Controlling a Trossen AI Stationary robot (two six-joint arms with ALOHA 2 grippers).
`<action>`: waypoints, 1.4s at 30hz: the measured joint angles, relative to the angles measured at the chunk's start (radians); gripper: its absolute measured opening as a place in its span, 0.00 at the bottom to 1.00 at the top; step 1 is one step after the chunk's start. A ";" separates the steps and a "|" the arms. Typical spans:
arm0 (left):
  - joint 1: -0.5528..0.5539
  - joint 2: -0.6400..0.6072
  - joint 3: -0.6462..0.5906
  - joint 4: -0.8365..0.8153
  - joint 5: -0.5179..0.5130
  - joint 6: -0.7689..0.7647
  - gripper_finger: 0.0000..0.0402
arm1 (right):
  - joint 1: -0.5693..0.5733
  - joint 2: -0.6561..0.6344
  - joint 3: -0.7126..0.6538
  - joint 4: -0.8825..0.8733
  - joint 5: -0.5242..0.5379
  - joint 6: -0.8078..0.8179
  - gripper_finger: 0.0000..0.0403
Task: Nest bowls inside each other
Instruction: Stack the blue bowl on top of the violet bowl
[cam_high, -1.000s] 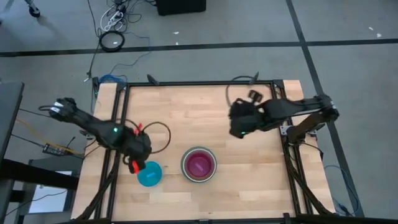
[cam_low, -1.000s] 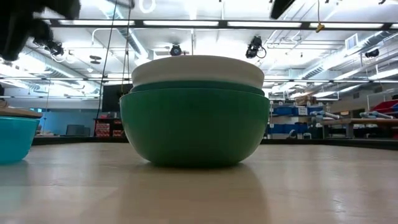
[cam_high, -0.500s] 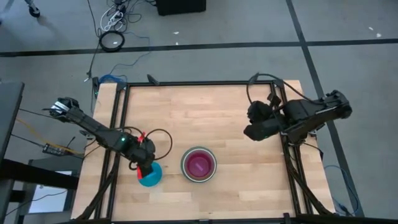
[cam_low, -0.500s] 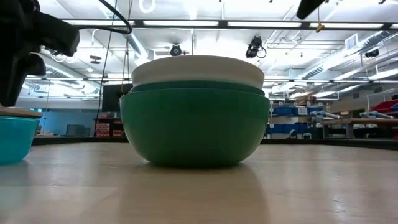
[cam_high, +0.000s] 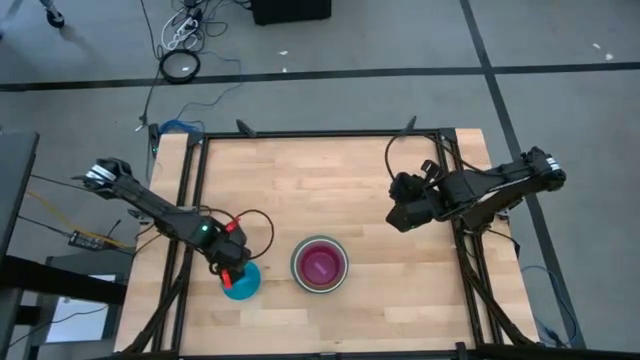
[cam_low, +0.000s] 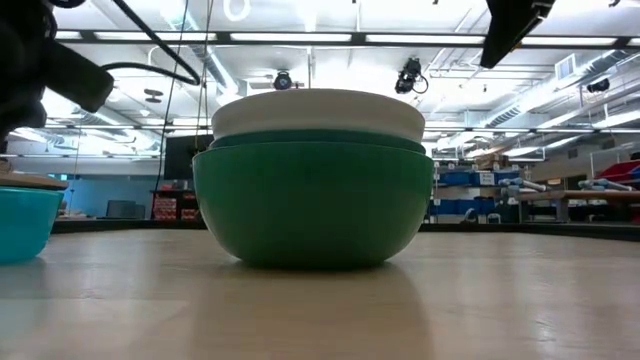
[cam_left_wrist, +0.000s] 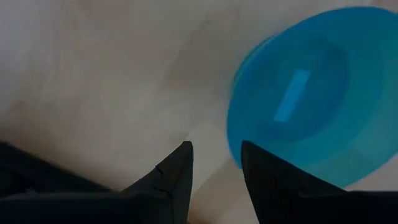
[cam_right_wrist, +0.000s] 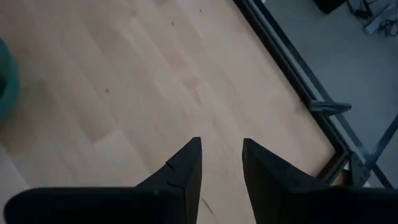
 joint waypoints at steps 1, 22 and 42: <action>0.000 0.007 0.000 0.015 0.000 0.000 0.36 | -0.003 0.000 -0.003 0.005 0.000 -0.001 0.25; 0.003 0.230 0.000 0.166 0.006 0.057 0.13 | -0.006 0.000 -0.005 0.029 -0.017 -0.011 0.26; 0.160 0.082 0.291 0.401 -0.436 0.423 0.01 | -0.054 0.000 -0.019 0.084 -0.012 -0.053 0.26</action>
